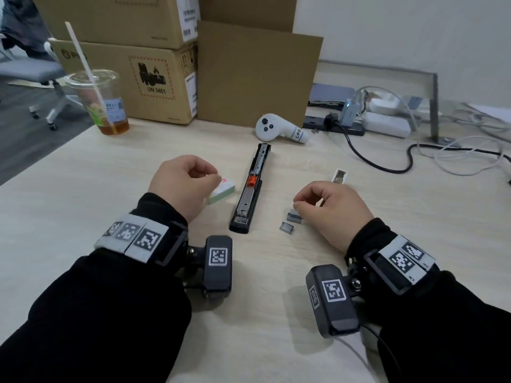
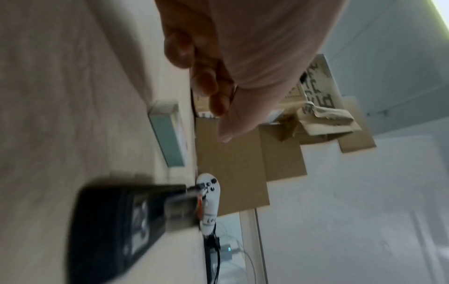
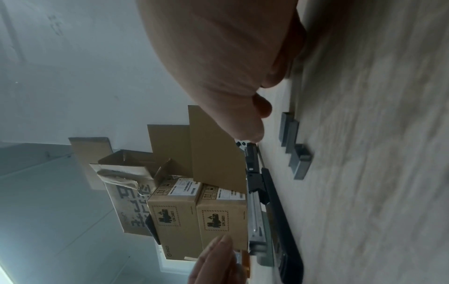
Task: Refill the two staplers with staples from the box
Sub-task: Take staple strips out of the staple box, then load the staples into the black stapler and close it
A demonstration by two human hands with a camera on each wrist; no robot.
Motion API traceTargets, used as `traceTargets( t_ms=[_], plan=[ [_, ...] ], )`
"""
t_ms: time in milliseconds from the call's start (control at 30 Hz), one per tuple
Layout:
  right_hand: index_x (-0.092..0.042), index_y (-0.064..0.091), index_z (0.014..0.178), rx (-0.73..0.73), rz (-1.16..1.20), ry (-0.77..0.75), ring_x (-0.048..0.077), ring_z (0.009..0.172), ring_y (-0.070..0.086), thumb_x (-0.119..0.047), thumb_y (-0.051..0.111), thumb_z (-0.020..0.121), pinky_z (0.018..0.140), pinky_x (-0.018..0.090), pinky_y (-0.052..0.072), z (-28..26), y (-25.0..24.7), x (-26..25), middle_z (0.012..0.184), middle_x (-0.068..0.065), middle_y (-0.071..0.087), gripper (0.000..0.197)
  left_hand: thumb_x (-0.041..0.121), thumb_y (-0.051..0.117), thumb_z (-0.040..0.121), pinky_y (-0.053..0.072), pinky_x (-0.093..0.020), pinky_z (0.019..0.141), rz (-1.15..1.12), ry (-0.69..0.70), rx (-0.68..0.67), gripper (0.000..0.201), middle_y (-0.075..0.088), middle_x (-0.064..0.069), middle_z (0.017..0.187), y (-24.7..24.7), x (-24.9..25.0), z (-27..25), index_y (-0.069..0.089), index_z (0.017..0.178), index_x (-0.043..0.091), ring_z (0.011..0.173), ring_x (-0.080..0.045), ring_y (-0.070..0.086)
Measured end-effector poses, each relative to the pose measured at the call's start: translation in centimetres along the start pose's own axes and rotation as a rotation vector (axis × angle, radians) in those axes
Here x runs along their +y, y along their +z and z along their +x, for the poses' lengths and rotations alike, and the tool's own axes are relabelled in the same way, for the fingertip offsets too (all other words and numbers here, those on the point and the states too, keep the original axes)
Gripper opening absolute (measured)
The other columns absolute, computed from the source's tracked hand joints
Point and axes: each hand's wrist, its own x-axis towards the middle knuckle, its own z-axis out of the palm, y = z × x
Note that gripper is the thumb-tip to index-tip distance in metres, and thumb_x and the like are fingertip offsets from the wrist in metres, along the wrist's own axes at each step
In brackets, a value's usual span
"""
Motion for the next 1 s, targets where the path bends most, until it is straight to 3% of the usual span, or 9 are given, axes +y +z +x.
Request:
traceTargets(
  t_ms=[133,200,267,367,467,567,700,867,1000],
  plan=[
    [-0.029,0.073,0.085,-0.026,-0.068,0.049,0.01,0.079,0.063,-0.026,0.066,0.088,0.074,0.023,0.047,0.0,-0.7,0.1,0.078,-0.011,0.067,0.008,0.029,0.073,0.081,0.048,-0.026,0.059,0.004,0.023,-0.142,0.008,0.072,0.001,0.069,1.5,0.9,-1.6,0.074,0.078,0.021,0.062,-0.016,0.066],
    [-0.028,0.074,0.094,-0.078,-0.14,0.06,0.011,0.08,0.061,-0.033,0.068,0.086,0.075,0.025,0.046,0.0,-0.8,0.1,0.076,-0.011,0.063,0.011,0.041,0.073,0.073,0.05,-0.036,0.059,-0.068,-0.058,-0.18,0.019,0.07,0.002,0.066,2.5,0.6,-1.7,0.074,0.079,0.023,0.061,-0.02,0.064],
    [-0.029,0.073,0.096,-0.13,-0.199,0.088,0.011,0.079,0.059,-0.041,0.069,0.085,0.075,0.027,0.045,0.0,-0.9,0.0,0.076,-0.012,0.06,0.017,0.055,0.071,0.065,0.055,-0.048,0.065,-0.06,-0.11,-0.204,0.035,0.071,0.005,0.073,3.3,0.6,-1.6,0.075,0.086,0.027,0.066,-0.022,0.063],
    [-0.027,0.074,0.089,-0.159,-0.227,0.095,0.011,0.072,0.057,-0.043,0.07,0.085,0.066,0.027,0.042,0.0,-0.9,-0.2,0.072,-0.011,0.059,0.016,0.066,0.067,0.07,0.057,-0.038,0.074,0.211,-0.075,-0.301,0.055,0.072,0.003,0.095,3.8,1.7,-1.1,0.068,0.105,0.024,0.083,-0.02,0.068],
    [-0.027,0.072,0.085,-0.157,-0.218,0.078,0.01,0.068,0.055,-0.038,0.072,0.085,0.059,0.024,0.038,-0.3,-1.0,-0.3,0.071,-0.009,0.058,0.011,0.063,0.069,0.076,0.046,-0.032,0.066,0.471,-0.053,-0.361,0.051,0.066,0.002,0.093,4.5,3.4,-0.9,0.058,0.103,0.02,0.082,-0.016,0.062],
    [-0.026,0.069,0.082,-0.154,-0.219,0.043,0.012,0.078,0.058,-0.034,0.072,0.084,0.068,0.025,0.045,-0.7,-1.1,-0.3,0.081,-0.01,0.06,0.009,0.046,0.068,0.08,0.037,-0.031,0.056,0.558,-0.061,-0.341,0.033,0.063,-0.002,0.084,5.2,4.2,-0.8,0.053,0.091,0.019,0.072,-0.015,0.056],
    [-0.025,0.067,0.079,-0.15,-0.156,0.048,0.012,0.08,0.064,-0.03,0.07,0.083,0.074,0.027,0.053,-1.3,-1.3,0.1,0.086,-0.009,0.07,0.007,0.039,0.059,0.086,0.036,-0.032,0.055,0.509,-0.071,-0.283,0.023,0.065,-0.006,0.084,5.4,4.8,-0.9,0.052,0.085,0.016,0.073,-0.02,0.058],
    [-0.027,0.069,0.085,-0.072,0.009,0.023,0.001,0.07,0.057,-0.027,0.073,0.083,0.068,0.021,0.044,-1.5,-1.2,0.6,0.081,-0.01,0.068,0.005,0.038,0.054,0.088,0.037,-0.032,0.057,0.328,-0.099,-0.229,0.022,0.065,-0.006,0.085,5.6,4.6,-1.5,0.053,0.087,0.016,0.074,-0.021,0.058],
    [-0.031,0.072,0.109,-0.024,0.107,-0.008,-0.001,0.069,0.052,-0.021,0.064,0.092,0.069,0.013,0.039,-1.4,-0.9,1.0,0.085,-0.01,0.06,0.021,0.032,0.056,0.087,0.041,-0.028,0.045,-0.061,-0.23,-0.219,0.02,0.058,-0.01,0.08,6.1,3.9,-2.3,0.05,0.089,0.013,0.047,-0.023,0.051]
  ],
)
